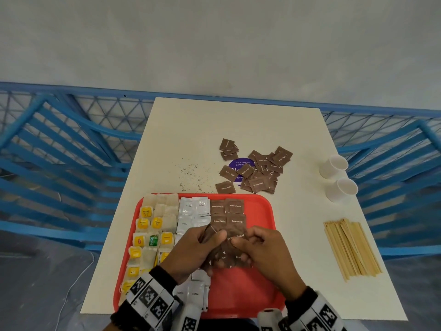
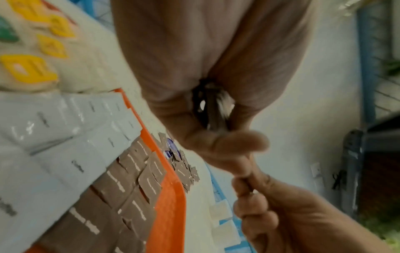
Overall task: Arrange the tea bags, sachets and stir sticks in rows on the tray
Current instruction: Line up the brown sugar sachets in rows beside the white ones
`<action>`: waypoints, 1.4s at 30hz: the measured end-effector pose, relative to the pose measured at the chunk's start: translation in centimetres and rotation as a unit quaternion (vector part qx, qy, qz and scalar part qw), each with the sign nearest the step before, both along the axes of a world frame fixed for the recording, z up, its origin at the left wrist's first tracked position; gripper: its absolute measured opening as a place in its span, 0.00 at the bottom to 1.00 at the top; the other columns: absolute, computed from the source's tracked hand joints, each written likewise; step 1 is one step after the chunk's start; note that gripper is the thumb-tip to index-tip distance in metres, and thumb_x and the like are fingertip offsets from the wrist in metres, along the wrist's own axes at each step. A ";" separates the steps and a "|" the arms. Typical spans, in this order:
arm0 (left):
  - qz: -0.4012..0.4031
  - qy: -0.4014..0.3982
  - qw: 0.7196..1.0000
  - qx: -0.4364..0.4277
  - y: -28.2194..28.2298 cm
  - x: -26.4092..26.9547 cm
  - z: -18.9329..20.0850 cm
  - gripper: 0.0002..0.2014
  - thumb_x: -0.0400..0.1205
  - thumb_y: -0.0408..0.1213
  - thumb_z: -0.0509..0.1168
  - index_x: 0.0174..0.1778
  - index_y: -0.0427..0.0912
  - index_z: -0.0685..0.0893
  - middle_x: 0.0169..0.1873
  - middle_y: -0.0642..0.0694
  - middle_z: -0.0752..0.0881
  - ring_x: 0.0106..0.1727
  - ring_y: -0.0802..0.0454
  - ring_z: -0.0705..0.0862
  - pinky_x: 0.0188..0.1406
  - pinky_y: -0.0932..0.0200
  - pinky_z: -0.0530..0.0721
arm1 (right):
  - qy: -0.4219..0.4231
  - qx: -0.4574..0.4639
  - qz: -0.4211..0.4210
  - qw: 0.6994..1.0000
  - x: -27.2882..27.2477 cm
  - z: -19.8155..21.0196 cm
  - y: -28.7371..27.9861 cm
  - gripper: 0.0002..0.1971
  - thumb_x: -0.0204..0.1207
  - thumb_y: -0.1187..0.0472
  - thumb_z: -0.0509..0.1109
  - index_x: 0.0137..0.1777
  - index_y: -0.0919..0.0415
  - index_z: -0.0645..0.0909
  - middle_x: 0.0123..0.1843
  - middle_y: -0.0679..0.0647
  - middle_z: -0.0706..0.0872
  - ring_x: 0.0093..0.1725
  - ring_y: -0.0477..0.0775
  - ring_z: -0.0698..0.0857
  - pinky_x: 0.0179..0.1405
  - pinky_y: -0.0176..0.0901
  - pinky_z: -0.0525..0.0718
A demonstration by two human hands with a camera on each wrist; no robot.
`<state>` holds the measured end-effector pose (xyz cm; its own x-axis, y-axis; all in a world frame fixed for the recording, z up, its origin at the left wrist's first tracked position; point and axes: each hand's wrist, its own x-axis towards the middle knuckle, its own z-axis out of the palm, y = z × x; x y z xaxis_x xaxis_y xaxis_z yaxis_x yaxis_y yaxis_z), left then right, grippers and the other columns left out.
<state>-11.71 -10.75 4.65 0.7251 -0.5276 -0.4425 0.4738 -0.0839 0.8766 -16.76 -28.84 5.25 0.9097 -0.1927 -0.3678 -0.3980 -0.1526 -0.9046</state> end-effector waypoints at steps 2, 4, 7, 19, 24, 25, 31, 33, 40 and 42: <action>0.034 -0.054 0.998 0.020 0.2 0.0 -0.2 0.08 0.85 0.41 0.69 0.41 0.53 0.91 0.30 0.41 0.88 0.30 0.40 0.85 0.19 0.59 0.80 | 0.019 0.050 -0.007 0.999 -0.2 0.0 0.1 0.08 0.71 0.65 0.81 0.40 0.68 0.85 0.27 0.61 0.87 0.21 0.48 0.82 0.23 0.36 0.79; 0.045 -0.058 0.997 0.012 0.5 0.1 -0.3 0.08 0.84 0.39 0.69 0.41 0.50 0.91 0.28 0.43 0.87 0.28 0.41 0.84 0.17 0.61 0.77 | 0.026 0.110 -0.014 0.994 -0.4 0.2 0.1 0.09 0.71 0.64 0.80 0.40 0.69 0.84 0.29 0.61 0.88 0.21 0.49 0.82 0.22 0.36 0.78; 0.046 -0.020 0.998 -0.030 1.3 0.6 0.0 0.07 0.81 0.38 0.71 0.37 0.47 0.89 0.31 0.36 0.86 0.25 0.44 0.83 0.15 0.64 0.73 | 0.024 0.149 -0.010 0.988 -0.7 0.8 -0.4 0.12 0.70 0.55 0.77 0.37 0.65 0.84 0.32 0.63 0.88 0.24 0.51 0.82 0.23 0.36 0.77; 0.012 -0.010 0.999 0.034 2.8 1.4 -0.3 0.14 0.82 0.45 0.71 0.42 0.35 0.88 0.33 0.36 0.86 0.26 0.43 0.84 0.16 0.64 0.72 | -0.029 0.031 0.009 0.999 0.3 -0.2 -1.4 0.08 0.74 0.59 0.79 0.37 0.61 0.90 0.24 0.53 0.83 0.25 0.47 0.78 0.29 0.36 0.77; 0.048 0.018 0.993 0.109 4.6 0.2 -2.0 0.15 0.85 0.44 0.67 0.44 0.33 0.88 0.33 0.38 0.87 0.27 0.43 0.85 0.17 0.64 0.72 | 0.138 -0.001 0.115 0.984 -1.7 -6.5 -2.6 0.06 0.74 0.65 0.79 0.41 0.69 0.88 0.27 0.57 0.87 0.24 0.48 0.81 0.30 0.39 0.79; 0.043 0.020 0.992 0.119 4.8 0.0 -2.2 0.16 0.85 0.43 0.67 0.45 0.32 0.88 0.33 0.38 0.86 0.27 0.43 0.85 0.17 0.63 0.72 | 0.158 -0.004 0.137 0.978 -2.1 -7.6 -2.2 0.06 0.74 0.66 0.79 0.41 0.70 0.87 0.27 0.57 0.87 0.23 0.47 0.81 0.29 0.38 0.80; 0.030 0.039 0.987 0.151 5.3 -1.0 -2.8 0.16 0.86 0.44 0.67 0.46 0.31 0.88 0.32 0.40 0.87 0.28 0.44 0.85 0.17 0.63 0.73 | 0.134 -0.111 0.163 0.971 -2.2 -10.0 0.6 0.10 0.73 0.66 0.79 0.32 0.60 0.83 0.20 0.45 0.85 0.21 0.40 0.82 0.28 0.30 0.81; 0.030 0.043 0.987 0.152 5.4 -1.0 -2.9 0.16 0.86 0.44 0.67 0.46 0.31 0.88 0.31 0.40 0.86 0.28 0.44 0.85 0.17 0.63 0.73 | 0.119 -0.151 0.151 0.970 -2.0 -10.2 1.1 0.15 0.73 0.63 0.79 0.26 0.55 0.81 0.21 0.46 0.85 0.22 0.39 0.82 0.29 0.26 0.80; 0.030 0.058 0.988 0.138 5.5 -1.0 -2.8 0.18 0.86 0.47 0.66 0.47 0.33 0.88 0.33 0.39 0.86 0.30 0.42 0.85 0.19 0.63 0.74 | 0.136 -0.167 0.148 0.965 -1.9 -10.6 1.3 0.19 0.72 0.58 0.80 0.20 0.54 0.83 0.19 0.46 0.84 0.24 0.42 0.84 0.36 0.30 0.86; 0.030 0.079 0.989 0.117 5.4 -0.9 -2.7 0.21 0.86 0.51 0.63 0.49 0.34 0.89 0.36 0.37 0.87 0.31 0.41 0.86 0.20 0.63 0.74 | 0.150 -0.186 0.141 0.961 -1.6 -9.7 1.4 0.19 0.70 0.55 0.81 0.21 0.55 0.81 0.17 0.43 0.81 0.23 0.40 0.81 0.34 0.31 0.85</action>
